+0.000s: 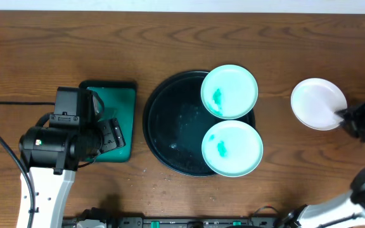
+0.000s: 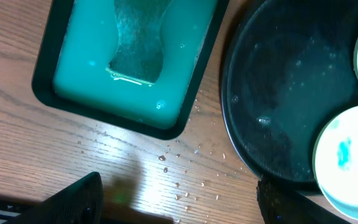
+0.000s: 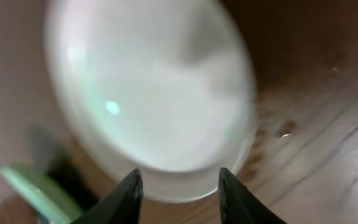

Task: Clean dirty plates on tray and stack at the side
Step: 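Set the white plate down and open the right gripper, then grasp the rim of the lower mint-green plate on the tray with the right gripper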

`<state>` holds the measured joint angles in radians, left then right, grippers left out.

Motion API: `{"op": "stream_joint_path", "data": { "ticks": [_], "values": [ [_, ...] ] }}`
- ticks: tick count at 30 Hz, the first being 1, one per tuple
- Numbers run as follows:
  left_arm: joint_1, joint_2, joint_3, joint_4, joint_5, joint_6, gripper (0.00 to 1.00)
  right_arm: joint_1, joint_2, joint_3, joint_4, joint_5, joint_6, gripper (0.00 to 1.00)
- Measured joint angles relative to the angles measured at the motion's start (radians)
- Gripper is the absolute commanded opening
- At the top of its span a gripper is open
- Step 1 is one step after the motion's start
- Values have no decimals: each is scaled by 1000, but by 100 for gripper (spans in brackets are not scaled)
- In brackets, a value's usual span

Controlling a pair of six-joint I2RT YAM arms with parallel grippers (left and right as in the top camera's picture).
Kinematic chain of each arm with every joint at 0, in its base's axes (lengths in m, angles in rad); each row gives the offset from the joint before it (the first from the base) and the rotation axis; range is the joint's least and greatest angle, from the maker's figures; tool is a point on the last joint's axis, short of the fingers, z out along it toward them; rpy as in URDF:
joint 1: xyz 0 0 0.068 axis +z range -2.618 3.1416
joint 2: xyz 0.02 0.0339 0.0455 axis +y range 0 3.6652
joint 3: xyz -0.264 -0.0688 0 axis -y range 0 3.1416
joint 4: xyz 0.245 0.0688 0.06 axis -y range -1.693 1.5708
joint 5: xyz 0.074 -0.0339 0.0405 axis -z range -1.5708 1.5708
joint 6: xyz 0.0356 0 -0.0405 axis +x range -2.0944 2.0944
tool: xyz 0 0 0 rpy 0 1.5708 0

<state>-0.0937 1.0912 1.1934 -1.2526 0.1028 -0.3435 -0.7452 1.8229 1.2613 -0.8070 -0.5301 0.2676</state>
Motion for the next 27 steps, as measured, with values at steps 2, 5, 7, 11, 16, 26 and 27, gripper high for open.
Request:
{"op": "stream_joint_path", "data": {
  "ticks": [2, 5, 7, 11, 16, 26, 27],
  "values": [
    [0, 0, 0, 0, 0, 0, 80, 34, -102, 2, 2, -9, -2, 68],
    [0, 0, 0, 0, 0, 0, 80, 114, -254, 19, -3, -23, -21, 86],
    [0, 0, 0, 0, 0, 0, 80, 185, -342, 28, -37, -29, -29, 99],
    [0, 0, 0, -5, 0, 0, 80, 357, -469, 30, -105, -32, -48, 99],
    [0, 0, 0, -11, 0, 0, 80, 512, -504, 30, -160, -150, -153, 99],
    [0, 0, 0, -16, 0, 0, 80, 663, -485, -63, -399, 165, 42, 99],
    [0, 0, 0, -16, 0, 0, 80, 676, -484, -93, -399, 191, 63, 99]
  ]
}}
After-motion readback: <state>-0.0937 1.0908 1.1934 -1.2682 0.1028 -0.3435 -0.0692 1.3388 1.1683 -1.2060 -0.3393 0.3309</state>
